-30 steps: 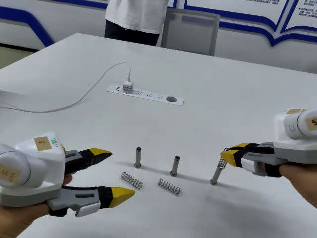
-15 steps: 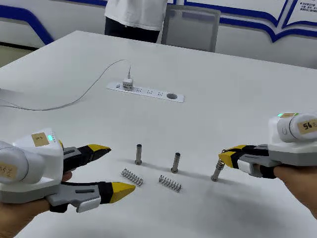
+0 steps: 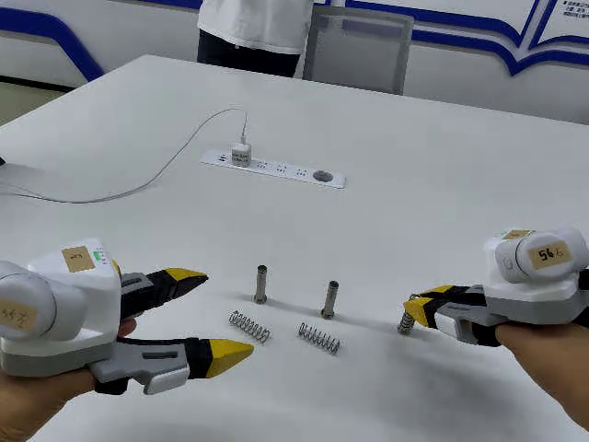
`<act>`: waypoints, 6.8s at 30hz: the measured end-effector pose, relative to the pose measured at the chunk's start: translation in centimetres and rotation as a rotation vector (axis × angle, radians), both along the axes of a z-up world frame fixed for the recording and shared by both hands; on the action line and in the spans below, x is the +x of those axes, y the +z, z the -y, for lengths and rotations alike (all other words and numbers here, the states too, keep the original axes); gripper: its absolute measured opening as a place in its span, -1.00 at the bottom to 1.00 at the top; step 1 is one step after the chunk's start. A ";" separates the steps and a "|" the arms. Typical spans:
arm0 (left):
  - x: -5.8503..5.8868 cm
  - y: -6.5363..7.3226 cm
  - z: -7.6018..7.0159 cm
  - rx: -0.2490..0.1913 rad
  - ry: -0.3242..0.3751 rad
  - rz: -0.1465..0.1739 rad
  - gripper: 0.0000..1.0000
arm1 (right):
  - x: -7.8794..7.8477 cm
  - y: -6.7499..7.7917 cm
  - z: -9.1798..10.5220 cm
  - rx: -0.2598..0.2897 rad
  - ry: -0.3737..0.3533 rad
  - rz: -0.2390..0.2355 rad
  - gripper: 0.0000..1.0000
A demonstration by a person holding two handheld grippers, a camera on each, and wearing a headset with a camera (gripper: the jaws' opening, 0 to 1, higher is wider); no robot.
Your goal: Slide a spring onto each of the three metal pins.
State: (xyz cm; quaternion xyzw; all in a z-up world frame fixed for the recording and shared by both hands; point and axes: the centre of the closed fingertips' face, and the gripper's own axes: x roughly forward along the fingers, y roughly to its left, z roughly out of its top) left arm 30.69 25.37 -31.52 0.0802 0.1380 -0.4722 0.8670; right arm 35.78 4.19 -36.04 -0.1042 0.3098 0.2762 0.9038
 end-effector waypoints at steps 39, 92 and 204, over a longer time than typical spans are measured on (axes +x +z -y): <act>-0.6 0.0 0.4 0.003 -0.012 -0.001 0.27 | -5.4 -0.2 -4.9 0.001 0.149 -0.014 -0.67; -1.8 -2.0 1.7 0.077 -0.116 -0.030 0.19 | -5.1 -2.0 -10.2 -0.047 0.382 -0.062 -0.77; -1.6 -1.0 3.4 -0.005 -0.159 -0.003 -0.32 | -7.6 7.8 -15.6 0.078 0.497 0.077 -0.76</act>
